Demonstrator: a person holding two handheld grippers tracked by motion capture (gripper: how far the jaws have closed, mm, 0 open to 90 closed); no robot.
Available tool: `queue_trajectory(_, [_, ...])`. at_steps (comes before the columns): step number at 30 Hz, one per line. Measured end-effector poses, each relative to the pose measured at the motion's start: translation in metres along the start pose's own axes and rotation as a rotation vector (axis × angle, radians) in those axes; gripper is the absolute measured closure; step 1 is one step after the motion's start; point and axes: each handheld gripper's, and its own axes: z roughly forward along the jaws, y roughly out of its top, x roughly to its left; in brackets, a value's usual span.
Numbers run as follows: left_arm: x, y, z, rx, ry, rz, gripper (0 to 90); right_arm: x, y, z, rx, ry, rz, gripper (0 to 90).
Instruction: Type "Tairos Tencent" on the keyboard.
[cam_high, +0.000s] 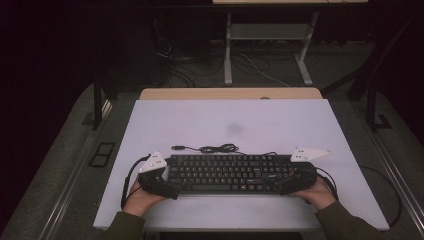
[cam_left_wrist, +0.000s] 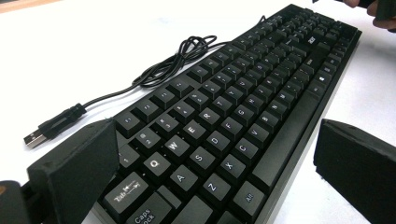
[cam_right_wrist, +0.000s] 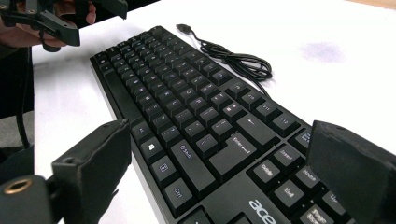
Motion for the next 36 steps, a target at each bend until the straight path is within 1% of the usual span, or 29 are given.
queue_trajectory(10, [-0.001, -0.001, 0.0, 0.001, 0.0, -0.004, 0.0, 0.002, 0.005, 0.009, 0.016, 0.012, -0.006, 6.7])
queue_trajectory(11, [-0.001, -0.001, -0.001, 0.0, 0.001, -0.004, 0.0, 0.002, 0.006, 0.01, 0.019, 0.013, -0.005, 9.3])
queue_trajectory(12, [-0.001, -0.002, -0.001, 0.0, 0.001, -0.004, 0.0, 0.002, 0.006, 0.01, 0.02, 0.023, -0.007, 15.5])
queue_trajectory(13, [0.0, -0.002, -0.001, 0.001, 0.002, -0.004, 0.0, 0.002, 0.006, 0.01, 0.018, 0.029, -0.008, 15.7])
queue_trajectory(20, [-0.001, -0.001, 0.001, 0.004, 0.001, -0.002, 0.0, 0.001, 0.01, 0.013, 0.036, 0.024, -0.003, 16.7])
queue_trajectory(21, [-0.002, -0.001, 0.001, 0.005, 0.0, -0.001, 0.0, 0.001, 0.011, 0.013, 0.034, 0.023, -0.005, 19.2])
queue_trajectory(22, [-0.002, -0.001, 0.0, 0.004, -0.001, 0.0, 0.0, 0.001, 0.012, 0.014, 0.032, 0.04, -0.008, 24.1])
queue_trajectory(24, [-0.002, -0.001, 0.0, -0.001, 0.002, -0.005, 0.0, 0.001, 0.014, 0.016, 0.037, 0.039, -0.008, 25.1])
queue_trajectory(31, [-0.002, 0.0, -0.002, -0.004, 0.002, -0.005, 0.0, 0.001, 0.019, 0.023, 0.056, 0.062, -0.015, 31.7])
queue_trajectory(32, [-0.002, 0.0, -0.002, -0.004, 0.003, -0.006, 0.0, 0.001, 0.02, 0.025, 0.06, 0.068, -0.018, 33.8])
queue_trajectory(33, [-0.002, 0.0, -0.002, -0.004, 0.003, -0.006, 0.0, 0.001, 0.02, 0.025, 0.06, 0.068, -0.018, 33.8])
queue_trajectory(34, [-0.002, 0.0, -0.002, -0.005, 0.003, -0.006, 0.0, 0.001, 0.021, 0.027, 0.065, 0.074, -0.022, 37.3])
queue_trajectory(36, [-0.002, 0.0, -0.002, -0.004, 0.001, -0.006, 0.0, 0.001, 0.022, 0.029, 0.067, 0.082, -0.028, 39.8])
